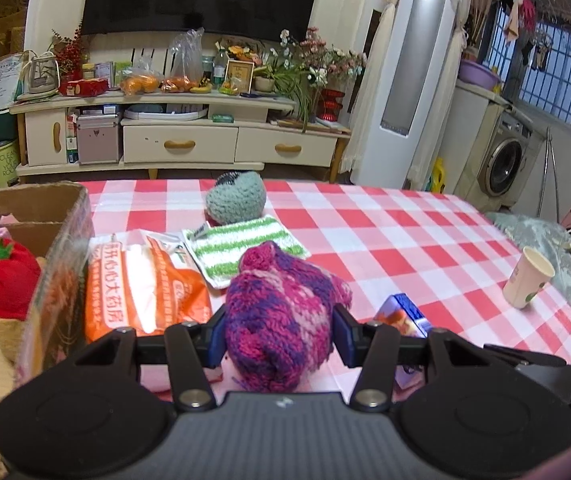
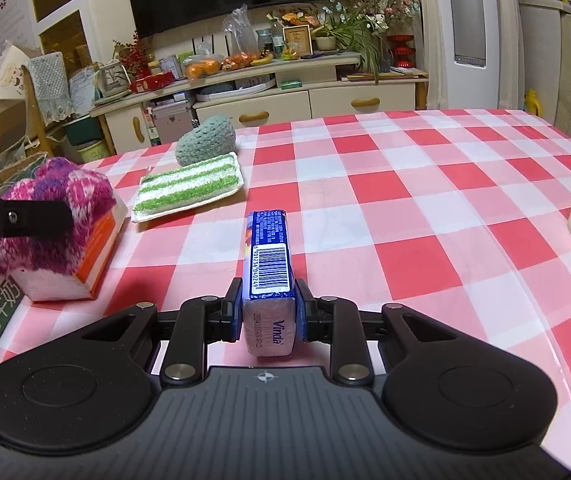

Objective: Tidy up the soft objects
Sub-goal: 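Carry the knit hat and tissue box into the cardboard box and release both, then move both grippers back from the box to the table, then grasp the green-striped white cloth with the right gripper and lift it, then grasp the teal knit ball with the left gripper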

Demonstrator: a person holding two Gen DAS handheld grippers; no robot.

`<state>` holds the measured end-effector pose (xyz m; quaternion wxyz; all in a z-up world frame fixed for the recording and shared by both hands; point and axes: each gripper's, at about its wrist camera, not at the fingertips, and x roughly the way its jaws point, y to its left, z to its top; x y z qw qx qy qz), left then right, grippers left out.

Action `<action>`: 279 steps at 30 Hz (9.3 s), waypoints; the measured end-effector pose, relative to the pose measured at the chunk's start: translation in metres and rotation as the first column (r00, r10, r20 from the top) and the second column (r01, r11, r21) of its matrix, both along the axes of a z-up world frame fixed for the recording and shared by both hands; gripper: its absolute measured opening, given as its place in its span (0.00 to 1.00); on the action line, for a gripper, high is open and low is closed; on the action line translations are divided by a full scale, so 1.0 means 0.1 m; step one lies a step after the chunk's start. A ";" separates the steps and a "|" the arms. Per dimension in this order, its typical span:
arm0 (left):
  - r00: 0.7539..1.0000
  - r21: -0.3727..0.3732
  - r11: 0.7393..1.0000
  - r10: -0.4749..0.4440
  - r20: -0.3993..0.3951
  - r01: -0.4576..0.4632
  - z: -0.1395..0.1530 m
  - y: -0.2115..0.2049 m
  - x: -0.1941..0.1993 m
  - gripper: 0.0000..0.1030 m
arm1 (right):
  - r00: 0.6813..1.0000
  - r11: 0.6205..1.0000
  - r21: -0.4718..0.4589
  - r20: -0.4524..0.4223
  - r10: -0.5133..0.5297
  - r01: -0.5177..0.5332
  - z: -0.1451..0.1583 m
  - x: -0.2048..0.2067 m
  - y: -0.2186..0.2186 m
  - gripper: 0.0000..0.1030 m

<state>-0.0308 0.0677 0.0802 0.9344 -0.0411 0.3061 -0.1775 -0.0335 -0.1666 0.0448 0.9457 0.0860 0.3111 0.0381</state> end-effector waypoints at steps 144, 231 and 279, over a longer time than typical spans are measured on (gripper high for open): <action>0.958 0.051 0.959 0.275 0.076 -0.280 0.28 0.59 0.00 0.95 | 0.994 0.994 0.076 0.090 0.067 -0.074 0.27 1.54 1.04 1.00; 0.961 -0.001 0.964 -0.265 -0.080 0.266 -0.69 -1.04 0.47 0.96 | 0.964 0.767 0.620 -0.058 0.259 -0.169 -0.01 0.72 -0.50 0.46; 0.947 0.241 0.919 0.322 -0.009 -0.311 -0.62 -1.00 2.42 0.75 | 0.995 0.928 0.370 -0.071 0.075 -0.043 0.13 0.63 -0.84 0.51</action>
